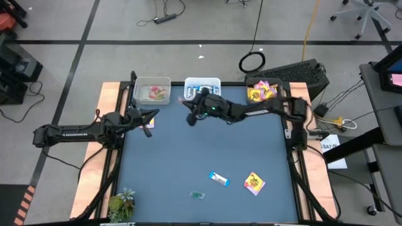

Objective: Sort candy
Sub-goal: Put the orange gummy into the gray bin

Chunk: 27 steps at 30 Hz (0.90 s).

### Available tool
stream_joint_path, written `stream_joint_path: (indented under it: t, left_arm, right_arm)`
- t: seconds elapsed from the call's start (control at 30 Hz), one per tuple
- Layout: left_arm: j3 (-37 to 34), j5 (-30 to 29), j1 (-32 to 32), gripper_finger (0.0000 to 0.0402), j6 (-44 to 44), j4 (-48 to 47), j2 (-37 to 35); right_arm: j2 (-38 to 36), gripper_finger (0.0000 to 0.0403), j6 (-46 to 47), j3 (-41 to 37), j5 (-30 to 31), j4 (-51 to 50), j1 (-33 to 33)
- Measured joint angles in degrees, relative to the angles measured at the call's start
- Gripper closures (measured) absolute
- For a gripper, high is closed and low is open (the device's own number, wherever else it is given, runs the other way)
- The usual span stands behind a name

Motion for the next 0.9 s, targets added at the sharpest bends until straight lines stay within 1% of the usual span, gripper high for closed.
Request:
stream_joint_path:
  t: [0.2,0.43,0.63,0.73,0.9]
  left_arm:
    - [0.00,-0.02,0.00,0.0395,0.03,-0.57,-0.20]
    - [0.00,-0.04,0.00,0.0395,-0.02,-0.48,-0.20]
    - [0.00,-0.04,0.00,0.0395,0.00,0.48,-0.25]
    - [0.00,0.03,0.00,0.0395,0.02,0.48,-0.25]
    - [0.00,0.51,0.00,0.0395,0.34,0.46,-0.25]
  right_arm:
    - [9.92,0.0402,-0.05,12.07,-1.42,-1.29,-1.59]
    - [18.87,0.0402,0.45,23.25,-1.26,-1.03,-3.07]
    - [27.34,0.0402,0.54,33.60,-0.89,-1.23,-3.34]
    - [31.14,0.0402,0.98,38.86,1.05,-1.42,-4.09]
    - [35.73,0.0402,2.61,46.37,1.94,-6.92,-5.29]
